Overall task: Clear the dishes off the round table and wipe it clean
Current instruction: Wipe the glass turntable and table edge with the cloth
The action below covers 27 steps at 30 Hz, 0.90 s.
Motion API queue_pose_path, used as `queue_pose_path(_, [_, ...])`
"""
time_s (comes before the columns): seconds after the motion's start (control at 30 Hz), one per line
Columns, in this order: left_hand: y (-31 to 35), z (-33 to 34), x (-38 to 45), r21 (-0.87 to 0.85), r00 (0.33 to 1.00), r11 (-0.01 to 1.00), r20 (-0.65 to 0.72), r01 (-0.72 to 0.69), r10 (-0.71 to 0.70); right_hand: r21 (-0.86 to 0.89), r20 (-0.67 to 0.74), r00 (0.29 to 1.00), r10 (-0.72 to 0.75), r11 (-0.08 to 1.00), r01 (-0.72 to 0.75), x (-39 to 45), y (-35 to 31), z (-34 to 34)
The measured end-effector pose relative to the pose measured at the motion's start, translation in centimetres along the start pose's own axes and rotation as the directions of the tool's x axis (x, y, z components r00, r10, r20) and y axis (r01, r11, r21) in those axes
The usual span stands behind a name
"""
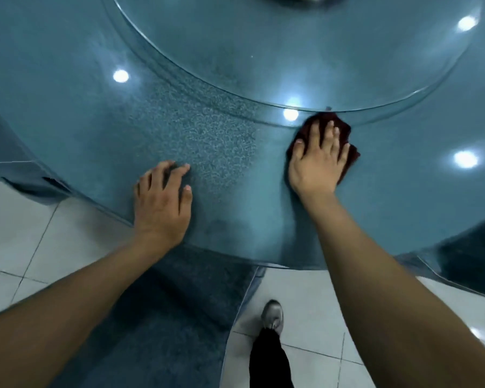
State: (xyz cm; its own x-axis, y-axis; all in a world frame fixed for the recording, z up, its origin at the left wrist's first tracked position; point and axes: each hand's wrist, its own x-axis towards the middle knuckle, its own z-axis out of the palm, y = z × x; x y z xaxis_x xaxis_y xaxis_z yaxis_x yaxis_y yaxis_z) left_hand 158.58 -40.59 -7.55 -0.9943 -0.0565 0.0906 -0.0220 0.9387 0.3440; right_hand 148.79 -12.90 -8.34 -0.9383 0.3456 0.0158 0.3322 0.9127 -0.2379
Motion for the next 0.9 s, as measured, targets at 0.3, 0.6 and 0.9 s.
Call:
queue_pose_path(0.3, [-14.4, -3.3, 6.8, 0.127, 0.988, 0.981, 0.052, -0.148, 0.142, 0.059, 0.114, 0.827, -0.551, 0.834, 0.548, -4.4, -14.7, 3.8])
queue_pose_path(0.6, [-14.5, -3.3, 6.3, 0.125, 0.992, 0.985, 0.024, -0.123, 0.121, -0.015, -0.027, 0.982, 0.185, 0.983, -0.185, -2.8, -0.3, -0.3])
queue_pose_path(0.9, [-14.5, -4.0, 6.5, 0.134, 0.991, 0.985, 0.095, -0.111, 0.099, 0.079, 0.071, 0.908, -0.413, 0.910, 0.407, -13.8, -18.0, 3.6])
